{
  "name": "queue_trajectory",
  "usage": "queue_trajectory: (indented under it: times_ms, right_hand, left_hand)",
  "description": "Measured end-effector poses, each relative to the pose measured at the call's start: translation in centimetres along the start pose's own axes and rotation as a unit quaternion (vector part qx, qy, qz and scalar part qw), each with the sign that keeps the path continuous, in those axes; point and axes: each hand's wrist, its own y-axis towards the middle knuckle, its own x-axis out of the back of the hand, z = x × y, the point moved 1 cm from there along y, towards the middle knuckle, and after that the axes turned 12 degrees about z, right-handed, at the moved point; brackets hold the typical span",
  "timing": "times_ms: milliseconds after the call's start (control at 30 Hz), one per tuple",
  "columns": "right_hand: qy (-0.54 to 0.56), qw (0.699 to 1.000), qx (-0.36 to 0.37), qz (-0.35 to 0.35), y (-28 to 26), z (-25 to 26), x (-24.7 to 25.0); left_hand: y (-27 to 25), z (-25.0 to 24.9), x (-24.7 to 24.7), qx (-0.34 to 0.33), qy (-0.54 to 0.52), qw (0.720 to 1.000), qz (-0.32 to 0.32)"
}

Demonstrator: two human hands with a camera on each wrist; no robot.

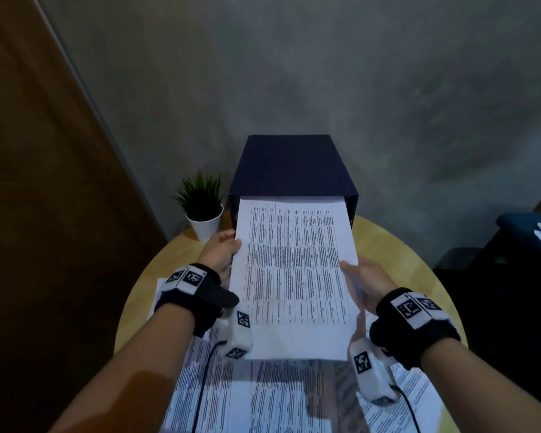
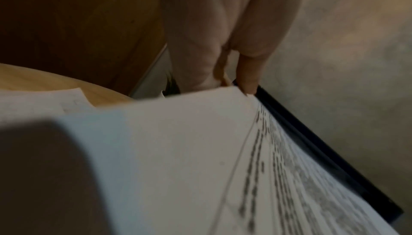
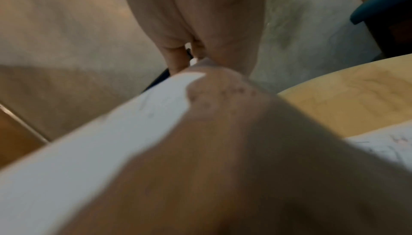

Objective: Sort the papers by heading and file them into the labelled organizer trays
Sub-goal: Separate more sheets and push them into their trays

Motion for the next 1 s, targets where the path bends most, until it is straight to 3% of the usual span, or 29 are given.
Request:
queue_trajectory:
  times_ms: [100,167,233,333,467,733,833,1000]
  right_hand:
    - [0.036,0.998,0.019,-0.047,0.9,1.2,0.3]
    - [0.063,0.995,0.039,-0.061,1.3,1.9,0.5]
    - [0.069,0.993,0.058,-0.077,1.8,2.4,0.7]
    - [0.054,0.991,0.086,-0.09,2.0,3.8,0.9]
    - [0.019,0.993,0.101,-0.062,0.8,5.4,0.3]
    - [-0.157,0.972,0.169,-0.035,-0.4,5.4,-2.0]
    - [-0.14,0.972,0.17,-0.082,1.0,4.9,-1.6]
    - [-0.072,0.965,0.166,-0.189,3.4,4.2,-1.1]
  left_hand:
    - [0.4,-0.1,0.1,0.088,0.022,0.992,0.089]
    - [-0.1,1.0,0.3,0.174,0.082,0.965,0.178]
    - [-1.0,2.0,0.0,0.214,0.129,0.944,0.216]
    - [-1.1,2.4,-0.2,0.137,0.117,0.964,0.198]
    - [1.1,1.0,0.4,0.059,0.154,0.981,0.097]
    - [5.1,-2.5,-0.4,0.066,0.054,0.996,0.026]
    - [5.1,-3.1,-0.4,0.117,-0.018,0.991,0.071]
    - [3.1,-2.6,0.3,0.211,0.035,0.959,0.185]
